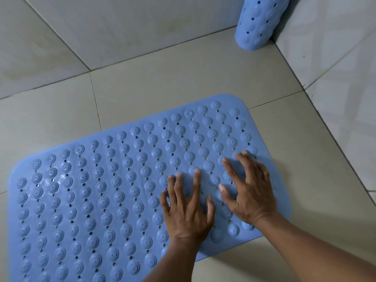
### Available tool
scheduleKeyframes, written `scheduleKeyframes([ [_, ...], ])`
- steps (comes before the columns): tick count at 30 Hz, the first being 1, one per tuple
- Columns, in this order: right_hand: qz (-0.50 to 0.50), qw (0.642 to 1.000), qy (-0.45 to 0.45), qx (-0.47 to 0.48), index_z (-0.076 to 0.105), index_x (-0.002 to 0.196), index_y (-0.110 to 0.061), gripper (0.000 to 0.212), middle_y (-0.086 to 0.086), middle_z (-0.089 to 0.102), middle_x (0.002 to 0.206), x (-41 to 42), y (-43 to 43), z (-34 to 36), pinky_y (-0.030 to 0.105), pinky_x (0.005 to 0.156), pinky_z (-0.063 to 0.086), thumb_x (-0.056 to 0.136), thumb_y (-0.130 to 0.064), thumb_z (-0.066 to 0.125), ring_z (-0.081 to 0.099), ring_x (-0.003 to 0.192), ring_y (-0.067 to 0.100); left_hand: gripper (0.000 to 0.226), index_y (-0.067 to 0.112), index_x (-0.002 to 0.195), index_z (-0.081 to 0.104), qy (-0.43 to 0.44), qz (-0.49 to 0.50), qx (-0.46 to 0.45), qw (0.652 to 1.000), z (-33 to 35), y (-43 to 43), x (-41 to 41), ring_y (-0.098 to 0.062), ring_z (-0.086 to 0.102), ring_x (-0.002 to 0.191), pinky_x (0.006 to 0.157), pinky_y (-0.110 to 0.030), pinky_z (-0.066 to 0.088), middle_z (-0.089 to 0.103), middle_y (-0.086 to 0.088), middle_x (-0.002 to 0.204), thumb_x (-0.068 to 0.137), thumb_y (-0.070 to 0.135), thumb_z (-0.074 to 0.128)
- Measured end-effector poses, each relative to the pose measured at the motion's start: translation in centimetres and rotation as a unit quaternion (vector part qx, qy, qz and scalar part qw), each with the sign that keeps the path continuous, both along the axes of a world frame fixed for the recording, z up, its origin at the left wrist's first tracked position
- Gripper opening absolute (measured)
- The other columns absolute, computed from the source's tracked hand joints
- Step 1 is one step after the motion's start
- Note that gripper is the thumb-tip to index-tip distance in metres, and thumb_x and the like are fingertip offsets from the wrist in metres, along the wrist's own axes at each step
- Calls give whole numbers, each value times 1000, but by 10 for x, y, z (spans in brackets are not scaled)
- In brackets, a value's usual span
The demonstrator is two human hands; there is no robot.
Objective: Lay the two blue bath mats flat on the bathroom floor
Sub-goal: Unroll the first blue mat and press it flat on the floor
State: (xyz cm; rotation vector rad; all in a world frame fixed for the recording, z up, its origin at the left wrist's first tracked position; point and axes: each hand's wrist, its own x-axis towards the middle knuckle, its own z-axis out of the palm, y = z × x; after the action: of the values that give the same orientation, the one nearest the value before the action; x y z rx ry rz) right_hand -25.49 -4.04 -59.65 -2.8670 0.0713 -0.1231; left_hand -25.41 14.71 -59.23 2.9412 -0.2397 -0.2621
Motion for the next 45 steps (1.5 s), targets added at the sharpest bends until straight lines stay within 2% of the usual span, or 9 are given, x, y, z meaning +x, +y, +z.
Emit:
scheduleKeyframes([
  [11,-6,1000,19,-6,53,146,-24,64,12,42,151,-3,-9,-5,53,116,28,88,-53,51,28,150,32,75,28,154,40,38,-16,0,999,-1,-13,5,-40,31,144,110,-54,20,48,-20,148,87,61,47],
  [15,-4,999,37,-32,45,151,-23,70,12,35,155,-7,-12,-3,55,117,25,90,-57,38,25,151,32,71,30,159,27,47,-59,-30,997,7,0,-1,-35,23,153,117,-49,8,33,-13,162,96,63,34],
  [19,-47,997,47,-28,40,153,-17,72,16,33,159,-11,5,-2,64,115,24,92,-54,32,26,149,40,65,31,159,28,18,-110,-44,993,6,54,-6,-22,15,156,124,-49,18,23,1,168,100,58,30],
  [20,-52,997,55,-24,40,153,-16,73,16,33,159,-17,17,-2,65,115,22,92,-55,31,24,149,42,66,33,160,23,21,-99,-31,994,8,75,-14,-21,11,157,124,-50,16,19,3,169,100,59,27],
  [24,6,997,74,-6,42,152,-19,71,16,33,161,-63,101,-2,66,116,20,92,-55,31,23,150,40,75,41,159,-13,87,13,47,995,23,182,-60,-16,-20,154,125,-45,-8,-16,12,169,89,68,-2],
  [27,43,995,88,11,45,150,-24,66,15,33,161,-73,171,4,68,116,16,92,-53,33,24,151,36,83,40,158,-17,99,67,62,991,35,238,-65,-16,-22,154,125,-46,-9,-22,10,167,80,69,-13],
  [31,132,989,70,10,50,146,-26,61,9,40,158,-55,245,18,65,115,15,92,-51,38,27,151,30,81,42,158,-14,68,126,46,989,42,280,-58,-18,-21,154,125,-45,-9,-20,9,168,82,70,-10],
  [38,149,988,48,-2,49,147,-30,60,5,45,154,-16,317,19,66,112,25,92,-51,40,35,146,34,75,44,158,-14,46,151,35,987,29,311,-36,-22,-18,155,124,-48,-9,-15,4,170,89,70,-2],
  [45,127,990,21,-52,39,154,-29,70,9,40,156,-13,326,4,61,114,17,89,-52,51,32,147,34,74,34,162,14,-11,153,21,988,2,311,-34,-27,-4,157,124,-53,1,11,-5,170,96,65,28],
])
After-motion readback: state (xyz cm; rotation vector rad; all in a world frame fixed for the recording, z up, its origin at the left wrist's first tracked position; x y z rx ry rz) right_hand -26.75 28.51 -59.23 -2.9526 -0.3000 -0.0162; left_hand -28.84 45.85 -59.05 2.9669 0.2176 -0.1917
